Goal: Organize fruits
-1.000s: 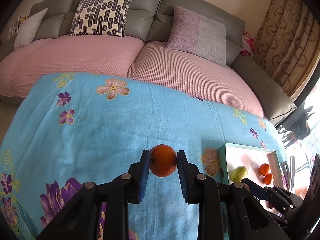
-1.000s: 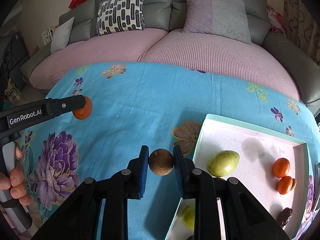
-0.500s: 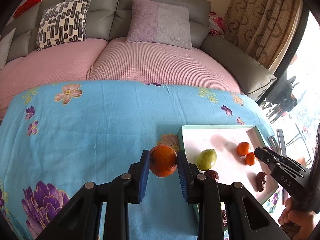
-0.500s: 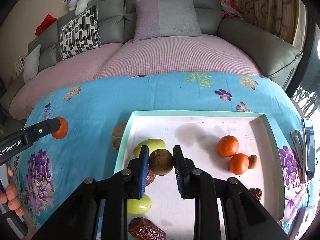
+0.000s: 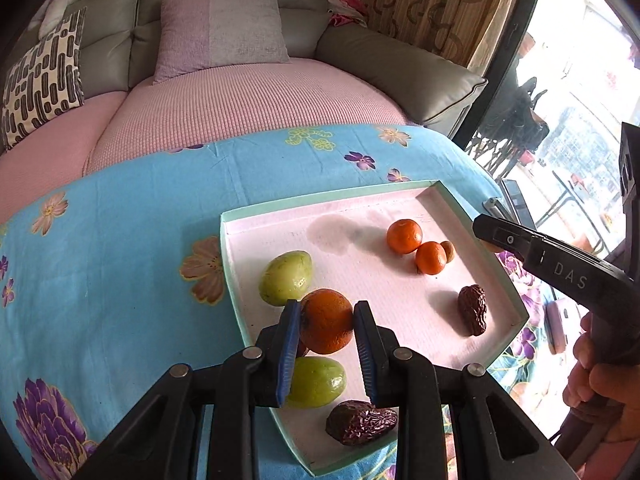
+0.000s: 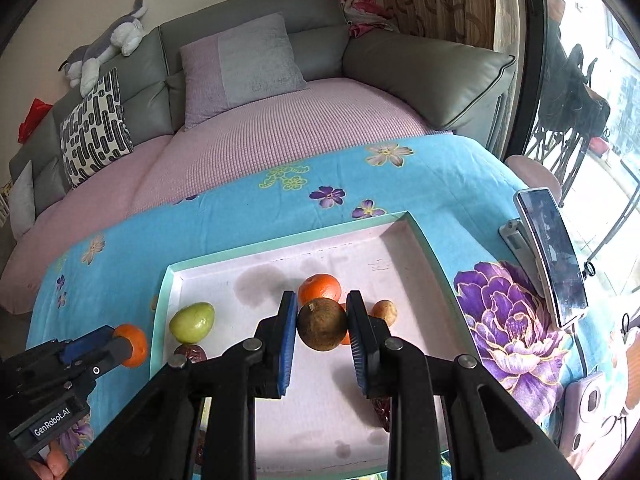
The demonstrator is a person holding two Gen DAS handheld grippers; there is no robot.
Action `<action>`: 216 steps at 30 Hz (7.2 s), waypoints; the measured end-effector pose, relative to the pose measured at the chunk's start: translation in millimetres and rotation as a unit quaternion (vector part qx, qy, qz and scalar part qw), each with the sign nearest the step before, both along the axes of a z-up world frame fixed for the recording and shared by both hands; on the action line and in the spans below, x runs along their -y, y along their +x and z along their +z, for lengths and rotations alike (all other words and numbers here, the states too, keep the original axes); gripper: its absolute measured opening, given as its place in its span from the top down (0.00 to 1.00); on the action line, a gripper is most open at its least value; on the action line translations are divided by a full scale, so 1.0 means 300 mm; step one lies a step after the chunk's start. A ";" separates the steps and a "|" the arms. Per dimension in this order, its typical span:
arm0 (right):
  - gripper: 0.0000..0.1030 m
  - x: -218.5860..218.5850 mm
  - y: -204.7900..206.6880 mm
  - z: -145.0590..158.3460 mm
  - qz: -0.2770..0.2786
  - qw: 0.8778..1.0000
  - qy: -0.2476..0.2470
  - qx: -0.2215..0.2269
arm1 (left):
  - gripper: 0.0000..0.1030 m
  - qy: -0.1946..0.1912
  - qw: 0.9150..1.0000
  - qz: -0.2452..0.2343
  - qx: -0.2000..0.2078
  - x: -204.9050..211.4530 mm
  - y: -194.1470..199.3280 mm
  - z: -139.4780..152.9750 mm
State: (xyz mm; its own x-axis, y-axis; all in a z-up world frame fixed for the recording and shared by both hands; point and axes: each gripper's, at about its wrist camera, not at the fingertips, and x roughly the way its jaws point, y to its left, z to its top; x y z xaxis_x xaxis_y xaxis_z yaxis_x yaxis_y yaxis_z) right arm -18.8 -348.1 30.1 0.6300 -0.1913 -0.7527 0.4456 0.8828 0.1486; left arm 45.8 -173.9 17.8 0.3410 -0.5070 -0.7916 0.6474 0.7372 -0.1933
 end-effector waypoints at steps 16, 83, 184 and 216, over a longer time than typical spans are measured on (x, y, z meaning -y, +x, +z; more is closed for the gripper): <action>0.74 0.073 0.010 -0.157 0.019 0.997 0.061 -0.053 | 0.72 0.052 0.998 -0.034 -0.015 0.136 -0.054 -0.132; 0.08 -0.304 -0.026 -0.146 0.119 0.992 -0.005 -0.047 | 0.00 0.123 0.952 0.261 0.100 -0.481 -0.108 -0.031; 0.08 -0.364 -0.125 -0.205 0.118 0.990 -0.030 -0.066 | 0.00 0.135 0.952 0.273 0.010 -0.559 -0.114 -0.127; 0.08 -0.365 -0.125 -0.204 0.118 0.990 -0.031 -0.068 | 0.00 0.139 0.953 0.269 0.013 -0.552 -0.117 -0.120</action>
